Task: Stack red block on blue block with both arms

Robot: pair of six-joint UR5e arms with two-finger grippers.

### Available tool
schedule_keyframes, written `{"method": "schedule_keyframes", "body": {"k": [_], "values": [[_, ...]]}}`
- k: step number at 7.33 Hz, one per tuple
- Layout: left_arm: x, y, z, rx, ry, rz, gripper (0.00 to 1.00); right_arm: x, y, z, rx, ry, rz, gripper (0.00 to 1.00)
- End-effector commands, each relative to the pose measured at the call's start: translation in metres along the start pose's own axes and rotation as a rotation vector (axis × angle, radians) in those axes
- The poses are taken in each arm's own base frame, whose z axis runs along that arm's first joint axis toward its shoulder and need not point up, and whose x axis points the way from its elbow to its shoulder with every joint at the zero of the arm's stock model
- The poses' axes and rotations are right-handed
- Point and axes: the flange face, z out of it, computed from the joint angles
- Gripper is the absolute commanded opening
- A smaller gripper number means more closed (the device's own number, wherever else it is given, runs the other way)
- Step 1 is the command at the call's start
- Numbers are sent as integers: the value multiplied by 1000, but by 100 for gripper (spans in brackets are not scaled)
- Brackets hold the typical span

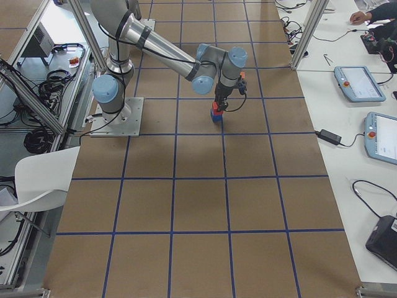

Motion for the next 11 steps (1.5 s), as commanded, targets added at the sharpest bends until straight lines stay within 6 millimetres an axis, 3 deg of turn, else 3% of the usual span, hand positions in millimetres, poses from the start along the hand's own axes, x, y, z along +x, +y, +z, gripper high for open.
{"method": "schedule_keyframes", "body": {"k": [1,3,4,6,7,9,10,11], "values": [[0,0,0,0,1,0,100,0,0,-1,3,2,1,99],[0,-1,1,-2,1,0,100,1,0,-11,19,10,4,100],[0,-1,1,-2,1,0,100,0,-4,-25,37,28,-1,100],[0,-2,2,-3,1,0,100,-4,-13,-82,-4,16,30,100],[0,-2,2,-3,1,0,100,-17,-9,-119,-7,13,82,100],[0,-1,1,-2,1,0,100,-58,20,-180,64,40,81,100],[0,-1,1,-1,3,0,100,-89,35,-199,100,49,116,100],[0,-1,0,0,2,0,100,-107,39,-206,116,56,102,100]]}}
